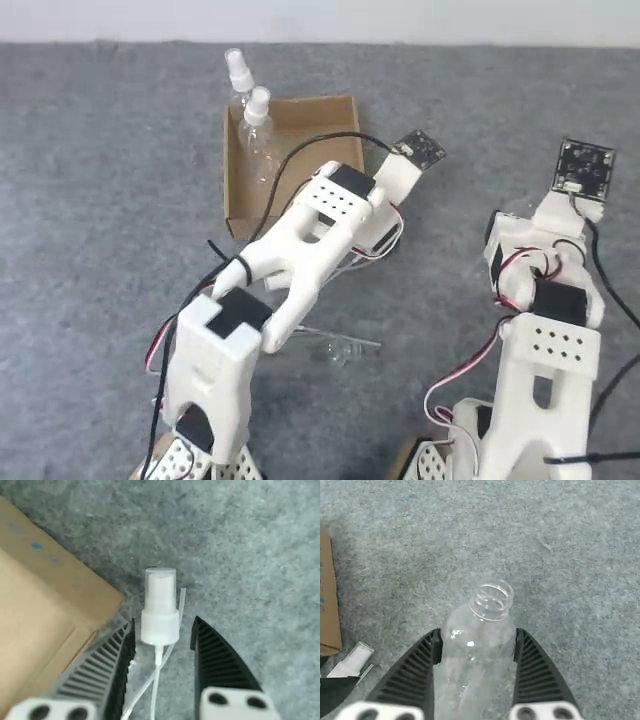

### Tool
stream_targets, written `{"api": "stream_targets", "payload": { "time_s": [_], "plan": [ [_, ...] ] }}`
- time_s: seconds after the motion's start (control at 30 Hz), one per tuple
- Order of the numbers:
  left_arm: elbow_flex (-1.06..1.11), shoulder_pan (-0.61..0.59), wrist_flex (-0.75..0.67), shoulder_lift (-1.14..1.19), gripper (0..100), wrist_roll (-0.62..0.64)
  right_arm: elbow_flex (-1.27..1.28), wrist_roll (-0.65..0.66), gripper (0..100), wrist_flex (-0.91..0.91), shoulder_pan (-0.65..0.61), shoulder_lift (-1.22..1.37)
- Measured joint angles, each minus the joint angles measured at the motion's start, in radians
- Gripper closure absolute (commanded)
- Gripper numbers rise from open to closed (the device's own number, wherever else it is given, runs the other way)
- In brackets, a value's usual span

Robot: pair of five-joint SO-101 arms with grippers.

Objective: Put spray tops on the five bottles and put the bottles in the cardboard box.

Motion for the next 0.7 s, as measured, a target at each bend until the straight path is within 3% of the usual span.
{"api": "stream_targets", "payload": {
  "time_s": [0.23,0.7],
  "plan": [
    [-0.121,0.002,0.077,0.112,84,0.002,0.0,0.0,97.6,0.0,0.0,0.0],
    [-0.396,0.003,0.245,0.298,93,0.003,0.0,0.0,97.6,0.0,0.0,0.0]
  ]
}}
